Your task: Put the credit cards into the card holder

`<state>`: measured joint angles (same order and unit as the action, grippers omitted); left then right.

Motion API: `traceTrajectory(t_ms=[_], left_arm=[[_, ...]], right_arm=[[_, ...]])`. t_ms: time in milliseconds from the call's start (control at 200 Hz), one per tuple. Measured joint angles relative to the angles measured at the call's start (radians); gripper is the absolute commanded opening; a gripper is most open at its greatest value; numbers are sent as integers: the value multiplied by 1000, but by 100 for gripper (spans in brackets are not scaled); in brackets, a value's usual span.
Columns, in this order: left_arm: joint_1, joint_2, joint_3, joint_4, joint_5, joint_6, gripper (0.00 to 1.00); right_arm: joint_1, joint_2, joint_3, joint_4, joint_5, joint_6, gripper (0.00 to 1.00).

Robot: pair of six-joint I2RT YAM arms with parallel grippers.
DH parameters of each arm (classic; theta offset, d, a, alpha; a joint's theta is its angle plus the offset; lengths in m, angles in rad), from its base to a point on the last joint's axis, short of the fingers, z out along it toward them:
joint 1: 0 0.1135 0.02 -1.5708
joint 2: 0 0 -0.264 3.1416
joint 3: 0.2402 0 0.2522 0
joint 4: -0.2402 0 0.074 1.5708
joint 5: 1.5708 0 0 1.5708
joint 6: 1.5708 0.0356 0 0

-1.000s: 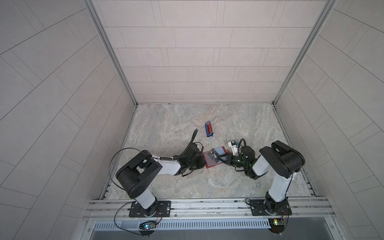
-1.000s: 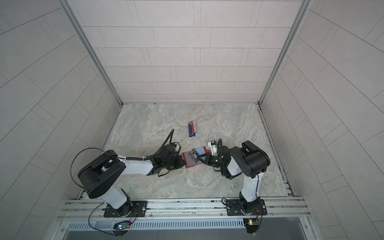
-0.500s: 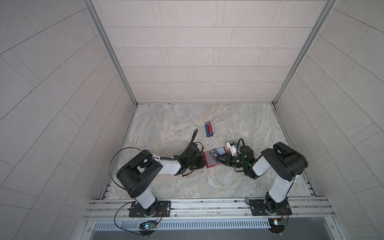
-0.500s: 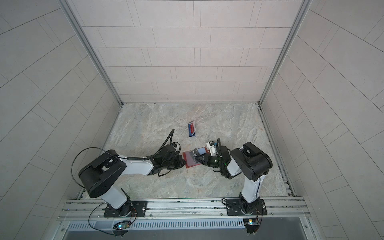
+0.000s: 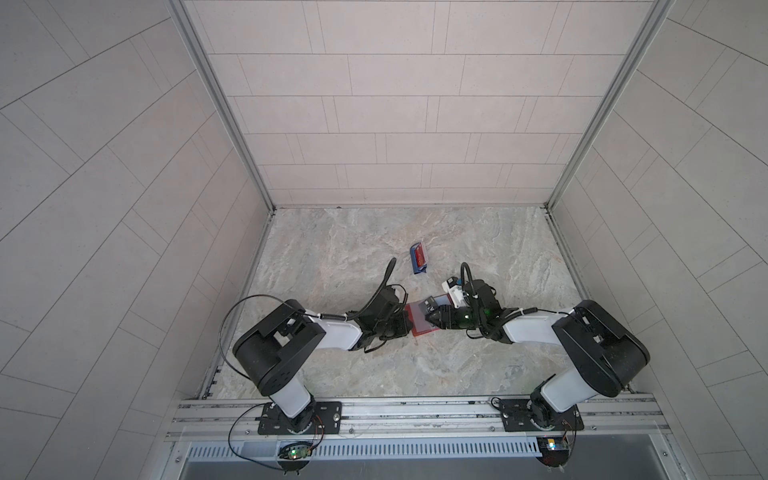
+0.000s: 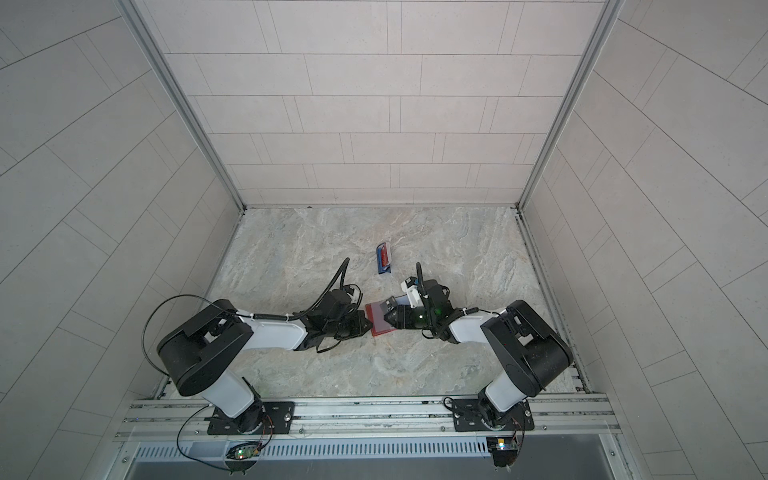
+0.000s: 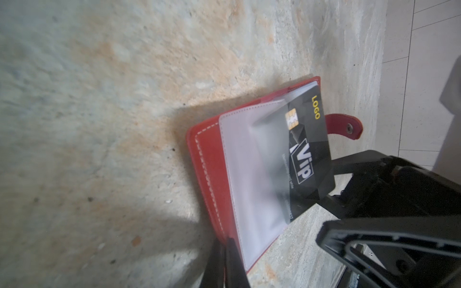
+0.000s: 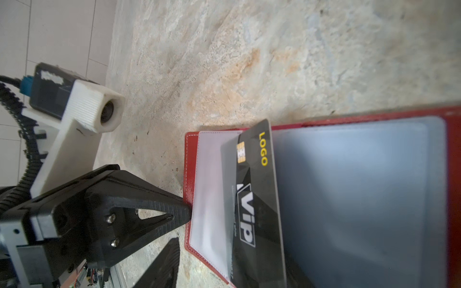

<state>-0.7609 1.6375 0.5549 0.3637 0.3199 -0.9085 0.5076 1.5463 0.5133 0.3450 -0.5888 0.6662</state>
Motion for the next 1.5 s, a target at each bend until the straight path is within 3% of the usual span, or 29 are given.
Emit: traceTrajectory(t_ms=[440, 896, 1291, 1501], left_arm=[[-1, 10, 2, 14, 1, 8, 0], [-1, 21, 2, 34, 7, 8, 0], [-2, 30, 3, 50, 12, 8, 0], [-2, 30, 3, 51, 12, 9, 0]], right_arm=[[43, -19, 105, -243, 77, -125, 70], [77, -2, 185, -385, 142, -192, 74], [94, -1, 245, -505, 225, -253, 87], [94, -1, 261, -544, 261, -273, 87]])
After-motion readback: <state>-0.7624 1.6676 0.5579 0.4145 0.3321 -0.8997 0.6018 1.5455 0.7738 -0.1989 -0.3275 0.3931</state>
